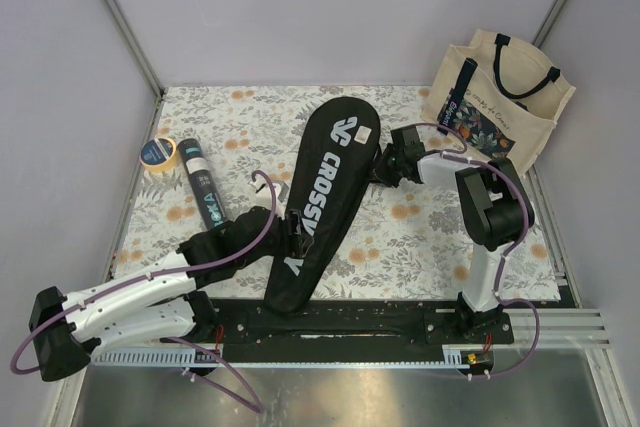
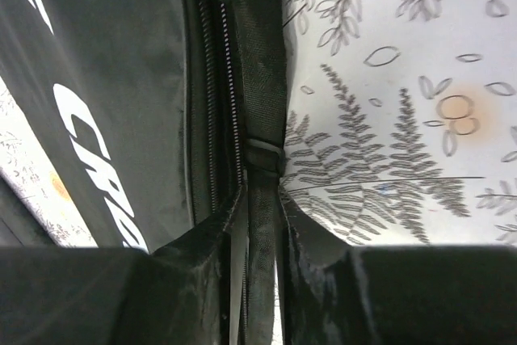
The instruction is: Pack up the badminton gear
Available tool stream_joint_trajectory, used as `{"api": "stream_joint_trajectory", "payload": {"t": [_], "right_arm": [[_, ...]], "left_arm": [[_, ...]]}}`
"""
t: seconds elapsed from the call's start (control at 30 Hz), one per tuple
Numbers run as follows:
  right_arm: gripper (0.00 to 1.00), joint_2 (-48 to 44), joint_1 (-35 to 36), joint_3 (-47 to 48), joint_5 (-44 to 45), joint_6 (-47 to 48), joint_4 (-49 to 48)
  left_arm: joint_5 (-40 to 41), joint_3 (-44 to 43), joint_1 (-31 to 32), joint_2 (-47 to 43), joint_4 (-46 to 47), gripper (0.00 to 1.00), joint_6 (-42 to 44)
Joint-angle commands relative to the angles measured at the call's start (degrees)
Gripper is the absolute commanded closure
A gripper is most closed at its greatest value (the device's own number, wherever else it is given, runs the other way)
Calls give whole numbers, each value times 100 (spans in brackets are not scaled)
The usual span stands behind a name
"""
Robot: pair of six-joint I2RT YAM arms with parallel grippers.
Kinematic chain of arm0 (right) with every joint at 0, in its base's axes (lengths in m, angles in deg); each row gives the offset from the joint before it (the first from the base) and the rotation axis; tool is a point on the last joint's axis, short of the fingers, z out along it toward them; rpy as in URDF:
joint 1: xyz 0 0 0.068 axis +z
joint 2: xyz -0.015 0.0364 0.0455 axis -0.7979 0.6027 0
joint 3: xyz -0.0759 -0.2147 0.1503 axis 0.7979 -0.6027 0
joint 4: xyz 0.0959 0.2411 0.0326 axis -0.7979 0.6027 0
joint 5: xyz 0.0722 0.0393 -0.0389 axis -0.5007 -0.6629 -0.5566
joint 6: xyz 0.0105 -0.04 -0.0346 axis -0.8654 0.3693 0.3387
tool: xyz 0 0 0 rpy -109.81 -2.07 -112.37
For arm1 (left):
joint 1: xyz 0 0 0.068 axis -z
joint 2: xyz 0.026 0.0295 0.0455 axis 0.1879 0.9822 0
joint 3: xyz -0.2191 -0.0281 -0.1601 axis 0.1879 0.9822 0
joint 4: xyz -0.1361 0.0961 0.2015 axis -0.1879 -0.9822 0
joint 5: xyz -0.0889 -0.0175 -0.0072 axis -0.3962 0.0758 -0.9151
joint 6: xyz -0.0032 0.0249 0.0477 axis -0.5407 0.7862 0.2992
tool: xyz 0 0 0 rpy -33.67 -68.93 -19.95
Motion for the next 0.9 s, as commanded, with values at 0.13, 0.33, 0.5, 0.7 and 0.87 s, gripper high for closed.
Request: {"api": "stream_joint_trajectory", "payload": {"t": [0.13, 0.33, 0.5, 0.7, 0.87], "right_arm": [[78, 260, 180, 97, -11, -356, 26], [100, -83, 189, -254, 166, -435, 307], [100, -539, 189, -834, 464, -443, 281], [100, -1181, 189, -1721, 473, -496, -114], [89, -1770, 364, -2443, -35, -601, -1239]], "left_arm": [[184, 115, -35, -166, 105, 34, -73], [193, 107, -70, -122, 167, 33, -91], [158, 10, -79, 80, 263, 33, -56], [-289, 19, -96, 738, 588, 31, 41], [-475, 46, -96, 933, 773, 31, -64]]}}
